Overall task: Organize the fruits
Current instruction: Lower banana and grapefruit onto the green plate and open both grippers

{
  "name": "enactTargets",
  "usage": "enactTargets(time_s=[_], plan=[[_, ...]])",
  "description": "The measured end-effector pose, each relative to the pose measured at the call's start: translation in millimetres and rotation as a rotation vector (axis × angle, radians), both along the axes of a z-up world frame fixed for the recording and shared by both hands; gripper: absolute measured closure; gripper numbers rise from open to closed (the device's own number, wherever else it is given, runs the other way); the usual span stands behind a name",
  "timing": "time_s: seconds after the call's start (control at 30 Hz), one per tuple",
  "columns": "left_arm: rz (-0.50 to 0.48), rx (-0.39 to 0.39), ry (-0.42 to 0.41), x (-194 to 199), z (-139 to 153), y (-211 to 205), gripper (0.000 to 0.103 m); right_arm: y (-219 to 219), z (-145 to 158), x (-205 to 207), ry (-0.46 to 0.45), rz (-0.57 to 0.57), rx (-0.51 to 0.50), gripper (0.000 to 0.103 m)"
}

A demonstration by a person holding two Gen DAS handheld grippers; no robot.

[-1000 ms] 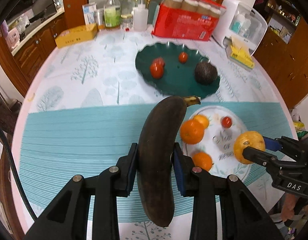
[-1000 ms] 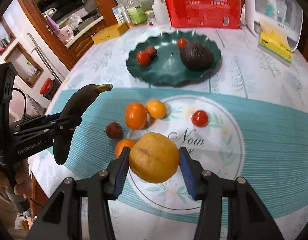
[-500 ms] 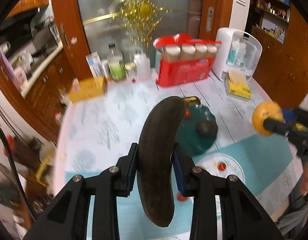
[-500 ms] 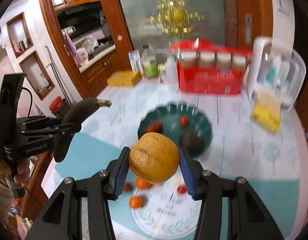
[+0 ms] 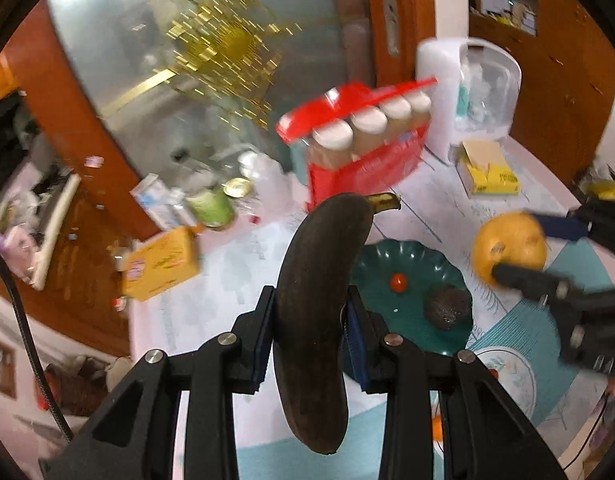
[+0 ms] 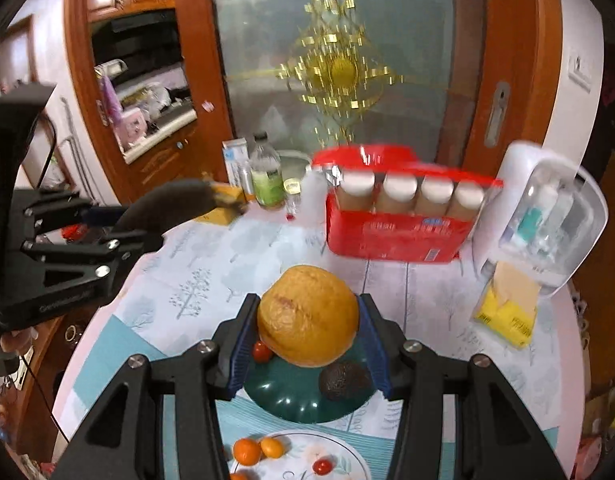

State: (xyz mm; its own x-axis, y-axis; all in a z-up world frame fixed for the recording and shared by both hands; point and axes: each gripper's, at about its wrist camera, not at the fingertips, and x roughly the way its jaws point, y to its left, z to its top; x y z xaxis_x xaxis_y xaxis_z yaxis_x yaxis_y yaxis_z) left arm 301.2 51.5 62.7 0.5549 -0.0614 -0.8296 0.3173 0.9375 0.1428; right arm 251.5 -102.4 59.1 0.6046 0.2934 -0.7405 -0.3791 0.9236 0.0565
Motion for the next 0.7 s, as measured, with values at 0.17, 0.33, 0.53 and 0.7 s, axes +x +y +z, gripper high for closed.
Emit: enactTargets(time_s=[0.17, 0.33, 0.53, 0.7], plan=[[-0.115, 0.008, 0.073, 33.2, -82.3, -9.9, 0.072, 19.6, -75.6, 14.2, 0.111, -0.027, -0.017, 0.054], [-0.195, 0.029, 0.109, 51.6, -142.2, -17.2, 0.072, 41.1, -138.3, 14.9, 0.183, -0.016, -0.063, 0.054], [-0.242, -0.01, 0.156, 70.0, -189.2, -19.0, 0.072, 54.5, -180.8, 19.2, 0.239, -0.012, -0.106, 0.054], [-0.248, -0.039, 0.196, 79.5, -208.6, -19.1, 0.071, 54.5, -196.2, 25.0, 0.252, -0.018, -0.127, 0.054]])
